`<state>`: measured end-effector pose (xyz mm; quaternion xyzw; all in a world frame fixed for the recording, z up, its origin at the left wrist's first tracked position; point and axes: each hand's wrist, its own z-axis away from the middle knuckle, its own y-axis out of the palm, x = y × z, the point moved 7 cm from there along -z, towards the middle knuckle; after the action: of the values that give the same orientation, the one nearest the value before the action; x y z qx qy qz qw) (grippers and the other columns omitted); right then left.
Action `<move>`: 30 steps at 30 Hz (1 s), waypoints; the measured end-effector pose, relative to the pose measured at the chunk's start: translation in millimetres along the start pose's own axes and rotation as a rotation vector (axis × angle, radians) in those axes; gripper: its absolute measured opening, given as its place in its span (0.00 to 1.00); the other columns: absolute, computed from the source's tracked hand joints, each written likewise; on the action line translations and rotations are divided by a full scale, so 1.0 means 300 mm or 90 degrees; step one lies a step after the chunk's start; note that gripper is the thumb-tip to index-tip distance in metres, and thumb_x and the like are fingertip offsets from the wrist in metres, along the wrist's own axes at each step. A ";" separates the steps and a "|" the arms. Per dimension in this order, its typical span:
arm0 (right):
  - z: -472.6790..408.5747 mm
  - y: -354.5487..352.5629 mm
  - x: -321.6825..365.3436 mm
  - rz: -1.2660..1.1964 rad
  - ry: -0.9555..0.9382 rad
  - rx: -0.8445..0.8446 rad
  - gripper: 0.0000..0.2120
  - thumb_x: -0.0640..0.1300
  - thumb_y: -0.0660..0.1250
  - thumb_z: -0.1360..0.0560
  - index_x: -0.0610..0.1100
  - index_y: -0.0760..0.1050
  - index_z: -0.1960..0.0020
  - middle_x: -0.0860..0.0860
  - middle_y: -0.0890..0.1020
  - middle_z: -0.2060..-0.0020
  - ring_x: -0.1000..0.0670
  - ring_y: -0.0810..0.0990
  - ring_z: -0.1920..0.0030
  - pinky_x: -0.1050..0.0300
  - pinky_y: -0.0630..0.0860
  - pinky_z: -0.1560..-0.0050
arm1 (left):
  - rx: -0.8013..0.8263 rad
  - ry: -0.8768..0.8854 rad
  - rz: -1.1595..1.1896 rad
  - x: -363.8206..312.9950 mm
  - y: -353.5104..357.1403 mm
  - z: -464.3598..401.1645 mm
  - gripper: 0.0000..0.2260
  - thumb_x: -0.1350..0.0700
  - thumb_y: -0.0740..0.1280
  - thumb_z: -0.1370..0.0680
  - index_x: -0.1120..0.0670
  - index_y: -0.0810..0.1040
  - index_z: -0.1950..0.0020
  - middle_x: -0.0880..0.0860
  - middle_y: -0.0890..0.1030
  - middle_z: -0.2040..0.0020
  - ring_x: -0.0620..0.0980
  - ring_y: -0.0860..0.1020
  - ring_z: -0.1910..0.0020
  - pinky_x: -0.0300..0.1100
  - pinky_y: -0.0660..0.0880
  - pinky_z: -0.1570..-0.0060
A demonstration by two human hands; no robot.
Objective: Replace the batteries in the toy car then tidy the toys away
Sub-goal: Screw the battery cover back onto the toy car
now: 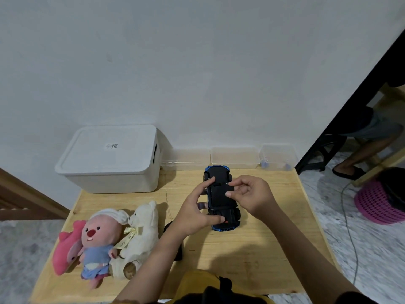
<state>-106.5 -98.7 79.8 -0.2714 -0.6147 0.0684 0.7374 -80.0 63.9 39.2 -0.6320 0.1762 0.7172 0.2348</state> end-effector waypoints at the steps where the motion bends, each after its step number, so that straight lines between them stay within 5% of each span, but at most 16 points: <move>1: -0.001 -0.001 0.008 0.018 -0.014 -0.008 0.09 0.39 0.76 0.33 0.49 0.79 0.58 0.50 0.78 0.60 0.52 0.78 0.67 0.58 0.78 0.58 | 0.000 0.000 -0.003 0.001 -0.003 -0.002 0.42 0.69 0.79 0.38 0.40 0.69 0.32 0.49 0.74 0.39 0.48 0.81 0.50 0.46 0.80 0.50; 11: -0.003 0.019 0.020 0.092 -0.031 -0.040 0.10 0.41 0.75 0.32 0.45 0.80 0.52 0.52 0.77 0.57 0.51 0.78 0.60 0.67 0.73 0.58 | -0.006 -0.003 0.000 -0.005 -0.004 -0.003 0.41 0.65 0.77 0.38 0.37 0.68 0.32 0.49 0.72 0.36 0.56 0.79 0.47 0.52 0.81 0.52; 19: -0.012 0.006 0.011 -0.076 0.040 0.015 0.08 0.35 0.74 0.32 0.44 0.77 0.59 0.50 0.78 0.66 0.56 0.76 0.68 0.67 0.74 0.64 | -0.015 0.021 -0.042 -0.030 -0.004 0.005 0.41 0.66 0.75 0.37 0.38 0.66 0.32 0.43 0.72 0.37 0.46 0.78 0.48 0.44 0.78 0.45; 30: -0.016 0.000 0.018 -0.094 0.038 0.070 0.08 0.34 0.74 0.32 0.45 0.79 0.59 0.48 0.79 0.68 0.58 0.77 0.70 0.66 0.75 0.63 | 0.002 0.021 -0.017 -0.016 0.013 0.019 0.40 0.65 0.76 0.37 0.37 0.66 0.32 0.47 0.71 0.35 0.51 0.79 0.49 0.39 0.78 0.54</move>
<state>-100.7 -98.0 83.9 -0.1864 -0.6061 0.0396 0.7723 -86.4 63.1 44.7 -0.6458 0.1730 0.7030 0.2423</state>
